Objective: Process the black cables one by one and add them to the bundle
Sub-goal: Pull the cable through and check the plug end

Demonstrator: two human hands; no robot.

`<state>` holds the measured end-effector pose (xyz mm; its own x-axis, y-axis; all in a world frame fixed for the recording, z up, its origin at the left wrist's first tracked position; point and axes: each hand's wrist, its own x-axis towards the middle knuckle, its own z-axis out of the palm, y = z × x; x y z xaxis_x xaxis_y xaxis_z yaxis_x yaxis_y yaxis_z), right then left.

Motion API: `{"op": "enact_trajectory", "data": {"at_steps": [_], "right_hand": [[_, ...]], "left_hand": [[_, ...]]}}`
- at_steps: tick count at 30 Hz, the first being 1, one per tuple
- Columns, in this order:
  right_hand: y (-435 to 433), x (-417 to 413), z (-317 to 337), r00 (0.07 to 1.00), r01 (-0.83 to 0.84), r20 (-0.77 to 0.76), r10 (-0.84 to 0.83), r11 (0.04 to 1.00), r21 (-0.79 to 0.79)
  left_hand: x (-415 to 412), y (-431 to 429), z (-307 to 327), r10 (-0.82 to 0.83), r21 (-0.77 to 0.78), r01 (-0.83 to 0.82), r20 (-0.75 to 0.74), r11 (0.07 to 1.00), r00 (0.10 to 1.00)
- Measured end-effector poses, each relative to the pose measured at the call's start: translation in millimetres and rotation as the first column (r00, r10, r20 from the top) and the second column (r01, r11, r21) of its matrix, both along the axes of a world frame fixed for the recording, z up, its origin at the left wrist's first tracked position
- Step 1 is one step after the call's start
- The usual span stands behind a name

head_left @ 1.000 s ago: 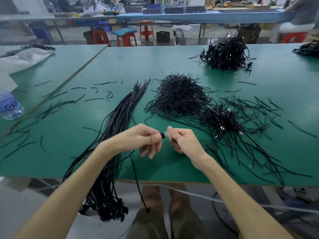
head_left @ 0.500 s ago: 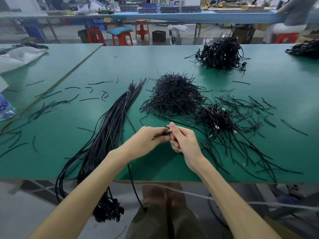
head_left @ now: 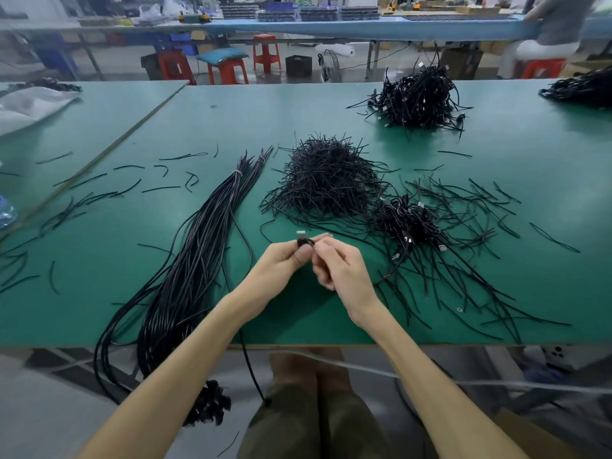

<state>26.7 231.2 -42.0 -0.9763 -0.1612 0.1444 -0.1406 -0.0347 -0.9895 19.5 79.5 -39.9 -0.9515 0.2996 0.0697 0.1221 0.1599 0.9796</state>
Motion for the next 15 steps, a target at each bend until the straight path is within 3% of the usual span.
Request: {"op": "enact_trajectory", "data": {"at_steps": [4, 8, 12, 14, 15], "right_hand": [[-8, 5, -6, 0.973, 0.058, -0.233, 0.013, 0.953, 0.296], [-13, 7, -9, 0.967, -0.007, -0.227, 0.119, 0.899, 0.438], [-16, 8, -8, 0.97, 0.052, -0.226, 0.083, 0.845, 0.532], [-17, 10, -10, 0.956, 0.132, -0.286, 0.067, 0.773, 0.621], [-17, 10, -10, 0.955, 0.149, -0.293, 0.055, 0.764, 0.627]], "left_hand": [[-2, 2, 1, -0.05, 0.445, -0.046, 0.201, 0.894, 0.978], [-8, -7, 6, -0.084, 0.7, -0.172, 0.316, 0.694, 0.945], [-10, -22, 13, -0.187, 0.848, -0.298, 0.41, 0.439, 0.893], [-9, -29, 20, -0.198, 0.856, -0.273, 0.388, 0.438, 0.9], [-8, -33, 24, -0.179, 0.836, -0.255, 0.381, 0.486, 0.907]]}}
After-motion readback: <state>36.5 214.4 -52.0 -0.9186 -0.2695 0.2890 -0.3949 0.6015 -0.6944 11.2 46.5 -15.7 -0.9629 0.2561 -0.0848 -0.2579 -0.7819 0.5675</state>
